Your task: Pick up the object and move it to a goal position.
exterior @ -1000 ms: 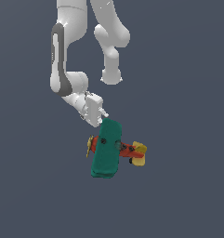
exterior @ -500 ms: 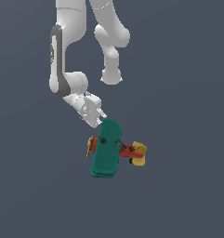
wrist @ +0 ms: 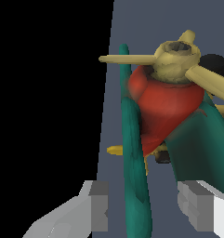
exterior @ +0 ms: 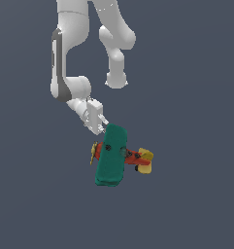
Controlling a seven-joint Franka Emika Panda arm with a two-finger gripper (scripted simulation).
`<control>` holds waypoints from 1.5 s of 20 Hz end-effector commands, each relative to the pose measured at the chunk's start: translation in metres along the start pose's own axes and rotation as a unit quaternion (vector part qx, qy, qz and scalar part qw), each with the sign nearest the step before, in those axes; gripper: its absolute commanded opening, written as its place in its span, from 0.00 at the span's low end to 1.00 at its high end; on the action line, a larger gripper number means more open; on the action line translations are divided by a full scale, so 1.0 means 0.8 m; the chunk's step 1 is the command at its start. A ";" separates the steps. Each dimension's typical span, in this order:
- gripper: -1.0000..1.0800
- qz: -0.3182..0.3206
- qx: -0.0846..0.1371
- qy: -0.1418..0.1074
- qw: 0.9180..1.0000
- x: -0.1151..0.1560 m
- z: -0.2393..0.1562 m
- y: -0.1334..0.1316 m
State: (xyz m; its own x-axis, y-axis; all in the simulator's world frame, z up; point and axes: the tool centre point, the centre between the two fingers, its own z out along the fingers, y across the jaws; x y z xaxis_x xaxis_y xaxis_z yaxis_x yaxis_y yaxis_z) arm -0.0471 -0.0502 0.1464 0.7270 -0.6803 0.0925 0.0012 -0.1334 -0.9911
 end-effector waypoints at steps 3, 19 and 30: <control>0.62 -0.001 0.002 0.007 1.000 0.003 -0.001 0.001; 0.00 0.000 0.002 0.007 1.000 0.001 0.040 0.001; 0.00 0.000 0.002 0.007 1.000 0.002 0.038 0.000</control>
State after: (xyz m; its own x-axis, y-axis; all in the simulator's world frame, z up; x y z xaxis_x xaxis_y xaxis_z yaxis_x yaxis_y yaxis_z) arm -0.0254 -0.0286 0.1424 0.7172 -0.6907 0.0922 0.0025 -0.1298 -0.9915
